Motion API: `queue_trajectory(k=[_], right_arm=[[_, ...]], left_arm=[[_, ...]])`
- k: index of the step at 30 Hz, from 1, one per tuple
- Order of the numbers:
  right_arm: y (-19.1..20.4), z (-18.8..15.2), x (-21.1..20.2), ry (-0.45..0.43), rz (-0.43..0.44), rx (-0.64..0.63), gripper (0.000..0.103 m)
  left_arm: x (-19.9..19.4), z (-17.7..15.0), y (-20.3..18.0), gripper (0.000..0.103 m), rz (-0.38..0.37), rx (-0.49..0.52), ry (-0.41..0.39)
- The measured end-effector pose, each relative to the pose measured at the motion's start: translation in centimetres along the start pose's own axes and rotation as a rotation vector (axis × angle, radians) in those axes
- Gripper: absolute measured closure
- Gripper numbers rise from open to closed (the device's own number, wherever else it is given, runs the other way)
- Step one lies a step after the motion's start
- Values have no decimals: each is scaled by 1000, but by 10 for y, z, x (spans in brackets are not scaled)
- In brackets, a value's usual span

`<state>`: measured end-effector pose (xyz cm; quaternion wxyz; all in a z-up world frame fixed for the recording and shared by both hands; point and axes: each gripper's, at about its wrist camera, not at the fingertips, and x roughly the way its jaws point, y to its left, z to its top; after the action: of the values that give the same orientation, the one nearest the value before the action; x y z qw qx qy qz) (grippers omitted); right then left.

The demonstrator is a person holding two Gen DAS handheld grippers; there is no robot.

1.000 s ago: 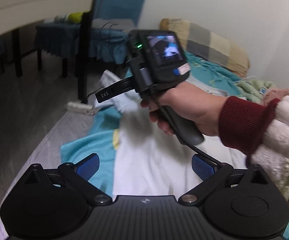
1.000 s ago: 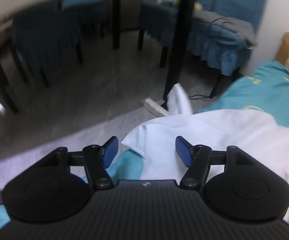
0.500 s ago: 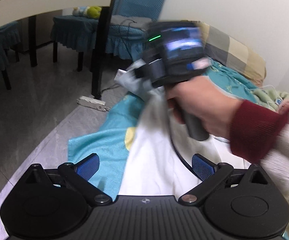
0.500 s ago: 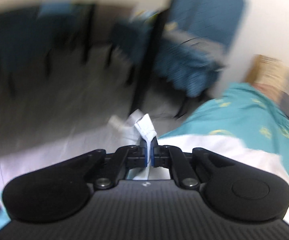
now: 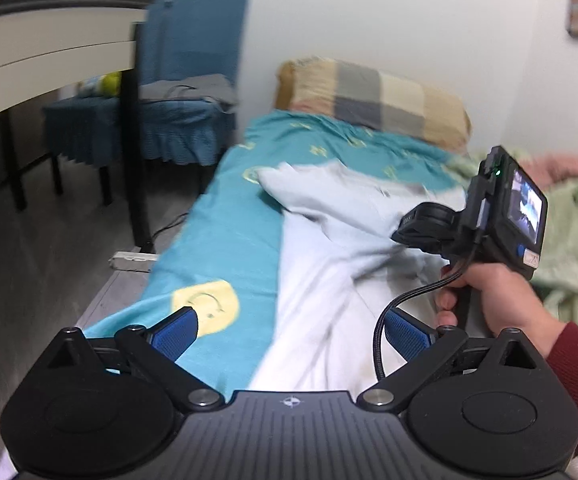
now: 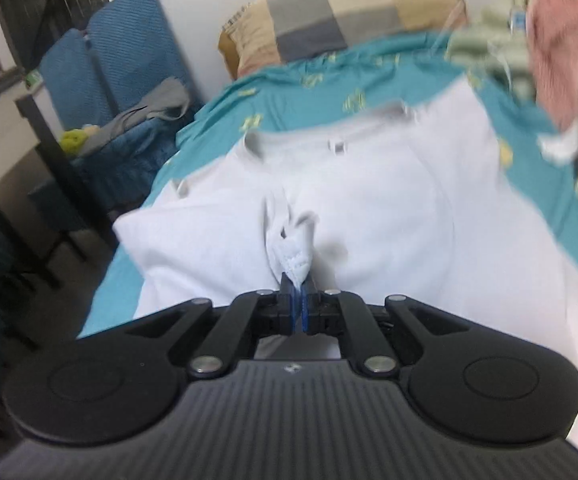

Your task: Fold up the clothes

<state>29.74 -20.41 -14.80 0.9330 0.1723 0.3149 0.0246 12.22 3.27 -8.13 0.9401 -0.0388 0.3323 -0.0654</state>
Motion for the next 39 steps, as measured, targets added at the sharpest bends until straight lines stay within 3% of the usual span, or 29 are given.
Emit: queue_trajectory(k=[6, 8, 9, 10, 12, 14, 17, 19, 21, 22, 23, 25, 28, 31, 35, 39], right_arm=[[-9, 14, -9, -24, 148, -81, 90], [-7, 25, -3, -47, 150, -121, 62], [-6, 31, 2, -57, 147, -131, 54], [-5, 37, 7, -65, 144, -141, 49], [-5, 49, 21, -65, 165, -139, 49], [-6, 66, 44, -45, 199, -101, 49], [-6, 89, 90, 72, 240, -19, 51], [-2, 95, 117, 134, 194, -27, 51], [2, 97, 135, 192, 197, -38, 61], [7, 94, 135, 202, 222, -57, 74], [14, 92, 131, 195, 225, -97, 87], [27, 88, 122, 177, 230, -174, 96], [28, 95, 95, 49, 188, -152, 97], [14, 107, 73, -76, 89, -77, 97], [-9, 108, 82, -64, -11, -31, 97], [-27, 94, 111, -2, -49, -5, 96]], left_arm=[[5, -11, -19, 0, -81, 41, 10], [1, -11, -19, 1, -121, 31, -12], [0, -11, -16, 1, -140, 25, -27], [-1, -11, -15, 1, -152, 21, -36], [-2, -11, -14, 1, -159, 13, -40], [-1, -11, -12, 1, -163, 3, -40], [8, -10, -4, 1, -144, -35, -18], [16, -7, 6, 1, -126, -78, 5], [23, -5, 16, 1, -105, -125, 35], [26, -5, 20, 1, -97, -148, 47], [28, -5, 23, 1, -92, -168, 57], [27, -5, 26, 1, -90, -191, 61], [21, -6, 23, 1, -84, -164, 41], [18, -9, 14, 1, -75, -119, 28], [21, -11, 8, 1, -63, -81, 30], [28, -14, 5, 1, -57, -56, 57]])
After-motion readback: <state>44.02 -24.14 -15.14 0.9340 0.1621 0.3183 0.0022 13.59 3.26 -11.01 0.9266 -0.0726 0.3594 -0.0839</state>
